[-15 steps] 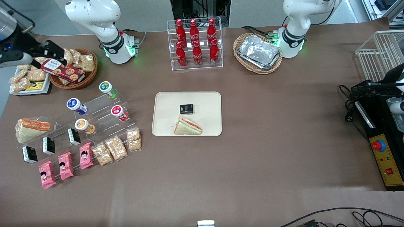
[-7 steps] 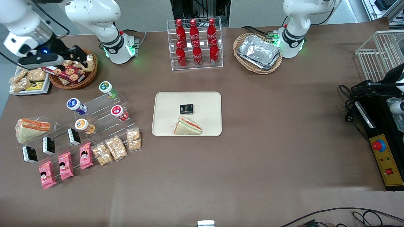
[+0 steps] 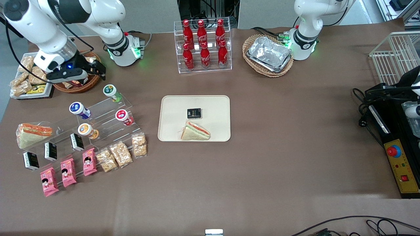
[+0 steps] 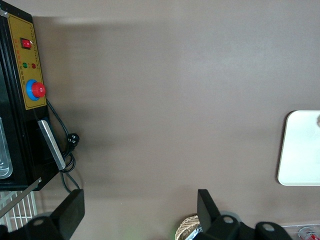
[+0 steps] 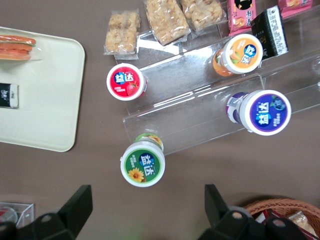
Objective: Place green gum on tray
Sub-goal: 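Lower the right gripper and close it around the green-label bottle, then lift the green-label bottle up off the acrylic stand, then carry the bottle over the cream tray beside the black card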
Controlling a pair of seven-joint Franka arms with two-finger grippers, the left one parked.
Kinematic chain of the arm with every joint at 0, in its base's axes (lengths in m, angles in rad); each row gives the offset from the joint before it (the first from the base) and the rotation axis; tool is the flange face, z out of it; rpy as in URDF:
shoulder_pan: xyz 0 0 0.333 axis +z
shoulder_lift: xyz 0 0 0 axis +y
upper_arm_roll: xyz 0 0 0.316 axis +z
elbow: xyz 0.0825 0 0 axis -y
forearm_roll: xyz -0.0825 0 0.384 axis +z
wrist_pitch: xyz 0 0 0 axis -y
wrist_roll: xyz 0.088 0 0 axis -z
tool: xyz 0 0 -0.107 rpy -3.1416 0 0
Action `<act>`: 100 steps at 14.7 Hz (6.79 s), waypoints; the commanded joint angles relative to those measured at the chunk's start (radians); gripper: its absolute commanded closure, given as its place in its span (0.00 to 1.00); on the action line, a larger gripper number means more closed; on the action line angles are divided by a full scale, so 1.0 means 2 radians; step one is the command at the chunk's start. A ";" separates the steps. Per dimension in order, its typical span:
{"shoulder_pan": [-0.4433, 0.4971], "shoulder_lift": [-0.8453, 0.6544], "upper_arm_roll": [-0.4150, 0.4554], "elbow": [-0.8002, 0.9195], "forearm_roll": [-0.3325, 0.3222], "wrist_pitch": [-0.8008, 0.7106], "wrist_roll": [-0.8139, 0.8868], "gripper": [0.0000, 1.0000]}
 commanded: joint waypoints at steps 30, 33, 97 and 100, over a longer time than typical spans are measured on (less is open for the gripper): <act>-0.009 0.008 0.045 -0.155 0.007 0.208 0.020 0.00; -0.016 0.015 0.045 -0.155 0.007 0.214 0.021 0.00; 0.010 0.290 0.306 -0.035 0.109 0.371 0.370 0.49; 0.010 0.326 0.306 -0.036 0.107 0.402 0.371 0.49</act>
